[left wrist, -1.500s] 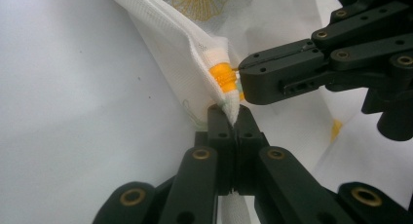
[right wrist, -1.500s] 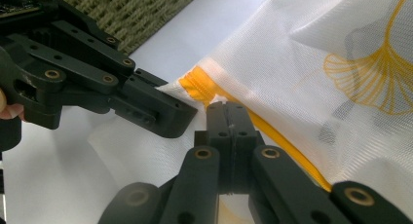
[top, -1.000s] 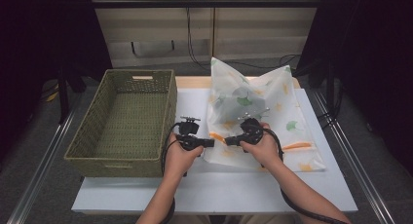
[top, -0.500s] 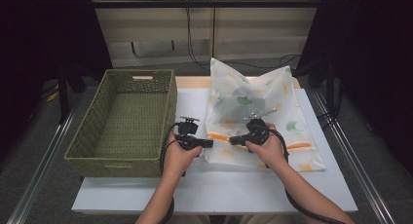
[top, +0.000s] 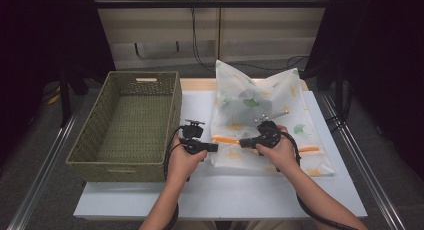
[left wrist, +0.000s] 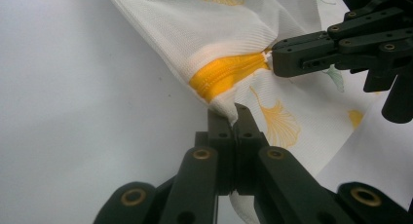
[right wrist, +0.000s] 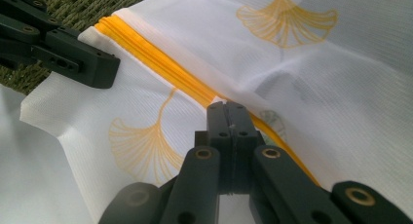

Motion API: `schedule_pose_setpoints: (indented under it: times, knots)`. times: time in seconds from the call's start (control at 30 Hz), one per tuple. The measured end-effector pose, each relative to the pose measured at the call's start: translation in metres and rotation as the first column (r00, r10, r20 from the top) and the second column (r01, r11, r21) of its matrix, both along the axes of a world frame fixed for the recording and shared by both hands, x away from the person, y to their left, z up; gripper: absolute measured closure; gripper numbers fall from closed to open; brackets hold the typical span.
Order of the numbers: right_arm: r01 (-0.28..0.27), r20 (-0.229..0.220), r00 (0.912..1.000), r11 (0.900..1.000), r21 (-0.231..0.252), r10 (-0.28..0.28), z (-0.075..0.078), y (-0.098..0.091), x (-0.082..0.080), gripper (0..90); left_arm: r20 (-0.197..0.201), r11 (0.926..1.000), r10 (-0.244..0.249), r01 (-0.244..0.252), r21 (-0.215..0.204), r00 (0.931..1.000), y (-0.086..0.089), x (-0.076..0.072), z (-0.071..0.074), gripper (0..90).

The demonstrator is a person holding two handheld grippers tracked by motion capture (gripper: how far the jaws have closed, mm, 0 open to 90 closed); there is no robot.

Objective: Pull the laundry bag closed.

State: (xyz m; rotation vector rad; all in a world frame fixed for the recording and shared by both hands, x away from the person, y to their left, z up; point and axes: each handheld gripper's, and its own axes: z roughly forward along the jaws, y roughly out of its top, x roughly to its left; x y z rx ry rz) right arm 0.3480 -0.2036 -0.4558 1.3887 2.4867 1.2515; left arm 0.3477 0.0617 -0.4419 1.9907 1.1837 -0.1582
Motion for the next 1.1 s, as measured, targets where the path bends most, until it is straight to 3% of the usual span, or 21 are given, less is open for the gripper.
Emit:
schedule_pose_setpoints:
  times: [0.53,0.6,0.73,0.87,1.1]
  knots:
    - [0.035,0.001,0.9994,0.9991,0.023,-0.035,-0.004,-0.025,-0.004,90.0,-0.012,0.9996,-0.013,0.013,0.023,0.9998,-0.003,0.001,-0.001,89.4]
    - [0.036,0.000,0.9993,0.9991,0.020,-0.036,-0.004,-0.025,-0.005,90.0,-0.012,0.9989,-0.026,0.026,0.039,0.9996,-0.003,0.001,0.000,89.4]
    - [0.043,0.002,0.9991,0.9989,0.020,-0.043,-0.004,-0.026,-0.006,90.0,-0.011,0.9995,-0.015,0.015,0.027,0.9998,-0.004,0.000,0.001,89.4]
    - [0.065,-0.007,0.9979,0.9978,-0.014,-0.065,-0.004,-0.029,-0.006,90.0,-0.014,0.9996,-0.015,0.015,0.025,0.9998,-0.004,0.000,0.002,89.4]
    - [0.070,0.000,0.9976,0.9975,-0.010,-0.070,-0.004,-0.034,-0.007,90.0,-0.011,0.9993,-0.022,0.022,0.031,0.9997,-0.004,0.000,0.002,89.4]
